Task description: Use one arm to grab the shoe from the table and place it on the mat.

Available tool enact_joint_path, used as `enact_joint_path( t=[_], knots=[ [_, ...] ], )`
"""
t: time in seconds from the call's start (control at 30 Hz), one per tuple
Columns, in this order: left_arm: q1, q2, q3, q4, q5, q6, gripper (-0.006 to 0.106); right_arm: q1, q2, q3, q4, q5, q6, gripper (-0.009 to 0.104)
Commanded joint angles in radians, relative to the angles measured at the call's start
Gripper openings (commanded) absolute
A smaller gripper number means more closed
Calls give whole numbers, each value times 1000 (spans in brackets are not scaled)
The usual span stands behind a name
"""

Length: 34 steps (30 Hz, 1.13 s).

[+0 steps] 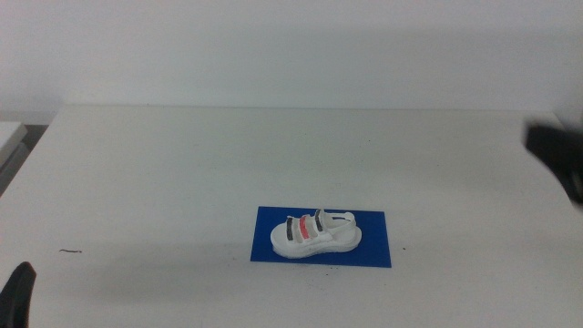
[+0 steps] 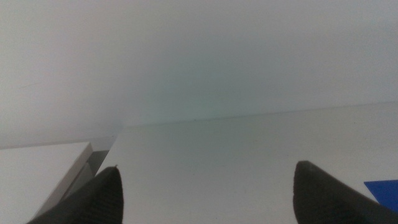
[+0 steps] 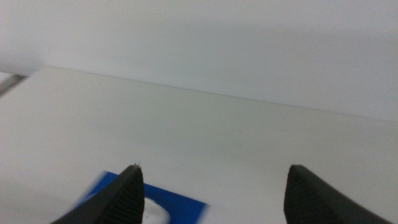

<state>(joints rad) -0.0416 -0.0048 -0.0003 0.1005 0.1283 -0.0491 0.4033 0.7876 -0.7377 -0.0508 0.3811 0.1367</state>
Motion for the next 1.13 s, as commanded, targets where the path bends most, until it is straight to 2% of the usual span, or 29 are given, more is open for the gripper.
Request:
enact_joint_path(
  t=[0.0, 0.07, 0.2, 0.27, 0.5, 0.6, 0.77, 1.1],
  knots=[
    [-7, 5, 0, -4, -13, -1, 94, -86, -122, 183, 51, -142, -116, 57],
    [-7, 5, 0, -4, -13, -1, 94, -134, -211, 313, 68, -218, -184, 57],
    [-7, 5, 0, -4, -13, -1, 94, -199, -359, 494, 75, -330, -196, 57],
    [-7, 5, 0, -4, -13, -1, 94, -216, -420, 555, 85, -323, -175, 57],
    [-7, 5, 0, -4, -13, -1, 94, -251, -618, 735, 51, -323, -162, 57],
    [-7, 5, 0, -4, -13, -1, 94, -260, -700, 738, 45, -308, -162, 57],
    [-7, 5, 0, -4, -13, -1, 94, -265, -788, 738, -21, -294, -162, 57],
    [-7, 5, 0, -4, -13, -1, 94, -265, -788, 738, -24, -290, -162, 56]
  ],
)
